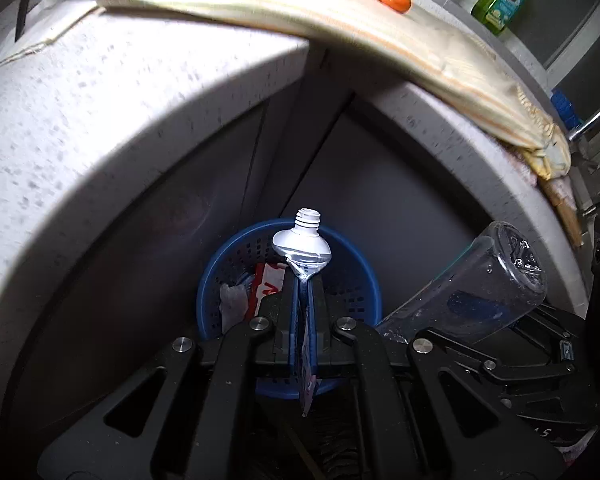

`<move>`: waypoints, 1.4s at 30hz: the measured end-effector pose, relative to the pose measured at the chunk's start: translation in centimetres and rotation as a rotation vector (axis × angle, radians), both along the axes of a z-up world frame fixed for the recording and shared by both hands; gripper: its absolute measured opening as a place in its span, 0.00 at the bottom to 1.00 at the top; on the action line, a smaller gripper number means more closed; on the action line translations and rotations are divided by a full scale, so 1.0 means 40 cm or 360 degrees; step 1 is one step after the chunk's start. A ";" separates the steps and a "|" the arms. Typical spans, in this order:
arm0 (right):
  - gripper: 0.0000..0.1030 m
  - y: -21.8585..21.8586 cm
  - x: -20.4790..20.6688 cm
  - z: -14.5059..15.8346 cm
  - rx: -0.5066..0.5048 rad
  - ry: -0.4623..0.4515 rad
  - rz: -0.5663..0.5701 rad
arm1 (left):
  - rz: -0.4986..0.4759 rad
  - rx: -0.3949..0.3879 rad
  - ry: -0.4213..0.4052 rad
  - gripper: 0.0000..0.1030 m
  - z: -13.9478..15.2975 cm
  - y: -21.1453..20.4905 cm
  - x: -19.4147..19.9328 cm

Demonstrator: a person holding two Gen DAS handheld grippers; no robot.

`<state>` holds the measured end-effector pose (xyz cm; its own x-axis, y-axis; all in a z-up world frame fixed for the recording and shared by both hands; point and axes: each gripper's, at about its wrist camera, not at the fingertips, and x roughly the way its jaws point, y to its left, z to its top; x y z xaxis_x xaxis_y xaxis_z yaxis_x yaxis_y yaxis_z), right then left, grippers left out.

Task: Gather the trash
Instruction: 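Lower the toothpaste tube and clear bottle down into the blue basket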

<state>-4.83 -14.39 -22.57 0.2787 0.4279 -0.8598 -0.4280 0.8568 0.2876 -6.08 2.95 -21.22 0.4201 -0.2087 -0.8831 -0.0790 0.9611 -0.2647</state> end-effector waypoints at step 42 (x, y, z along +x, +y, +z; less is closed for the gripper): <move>0.56 0.090 0.049 -0.186 -0.0210 0.0113 -0.0108 | -0.0044 0.0068 0.0141 0.02 -0.181 -0.067 0.042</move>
<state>-2.88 -10.77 -30.00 0.2398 0.2921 -0.9258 -0.3503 0.9155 0.1981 -4.39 0.26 -28.47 0.3345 -0.1806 -0.9249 -0.0736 0.9734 -0.2167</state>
